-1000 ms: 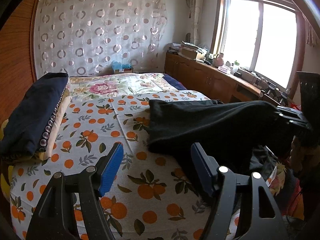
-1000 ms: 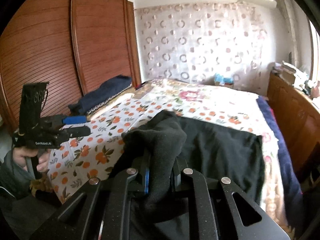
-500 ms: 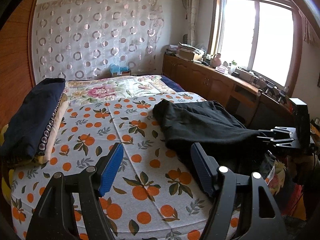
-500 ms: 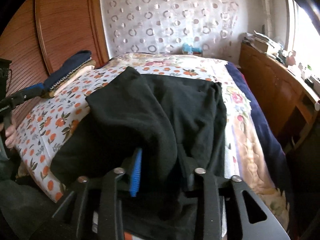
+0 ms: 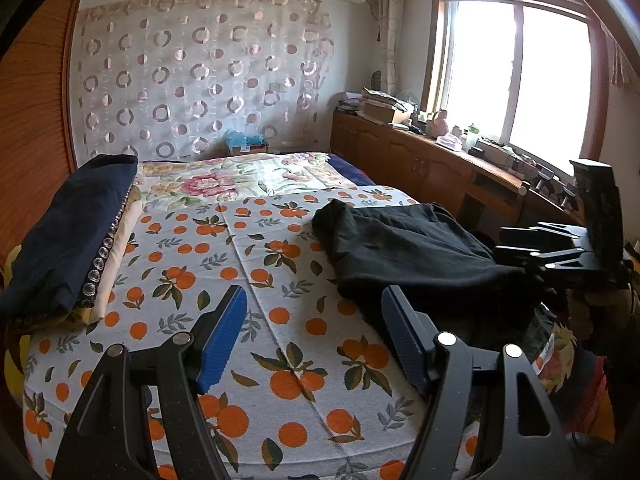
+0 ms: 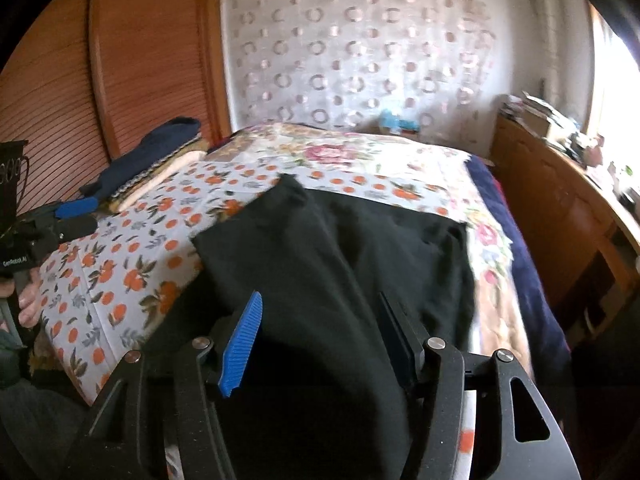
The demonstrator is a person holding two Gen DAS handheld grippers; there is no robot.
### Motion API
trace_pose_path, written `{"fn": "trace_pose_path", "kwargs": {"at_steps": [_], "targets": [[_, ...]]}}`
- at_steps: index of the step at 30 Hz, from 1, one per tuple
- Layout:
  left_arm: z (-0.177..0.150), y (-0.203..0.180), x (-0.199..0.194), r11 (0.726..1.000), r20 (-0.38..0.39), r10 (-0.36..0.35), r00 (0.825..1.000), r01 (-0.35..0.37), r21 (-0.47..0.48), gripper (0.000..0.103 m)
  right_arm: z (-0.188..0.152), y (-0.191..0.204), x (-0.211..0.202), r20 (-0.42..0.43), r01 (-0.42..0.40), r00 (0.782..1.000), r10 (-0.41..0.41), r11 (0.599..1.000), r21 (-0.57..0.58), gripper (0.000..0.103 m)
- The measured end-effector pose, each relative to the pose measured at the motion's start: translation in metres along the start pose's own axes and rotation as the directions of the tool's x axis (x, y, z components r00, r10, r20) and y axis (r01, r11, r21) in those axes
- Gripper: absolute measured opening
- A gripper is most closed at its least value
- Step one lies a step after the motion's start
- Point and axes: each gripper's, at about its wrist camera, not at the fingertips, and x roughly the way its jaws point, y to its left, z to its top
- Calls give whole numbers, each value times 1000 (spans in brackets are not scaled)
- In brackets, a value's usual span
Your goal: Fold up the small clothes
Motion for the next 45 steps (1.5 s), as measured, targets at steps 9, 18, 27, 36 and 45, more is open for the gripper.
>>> {"fn": "trace_pose_path", "kwargs": {"at_steps": [9,18,27,36,45], "targets": [[-4,7,-2,1000,15,14,1000,-13,-26,71,42,31,57,-86,-159,985,151,983,-95,61],[-6,10,-2,1000,10,13,1000,-12,-27,71,53,51,133,-252,-216,953,166,958,-187,61],[-11,6,2,1000,0,5,1000,-5,-25,71,54,29,151,-222,-187,963,155,974,-132,19],[-12,1,4,1000,-8,-6,1000,6,-14,71,80,-24,96,-4,-101,995,101,995,-22,7],[-15,-6,10,1000,-29,-20,999,20,-8,71,112,-114,96,21,229,973,-229,973,-1,7]]}}
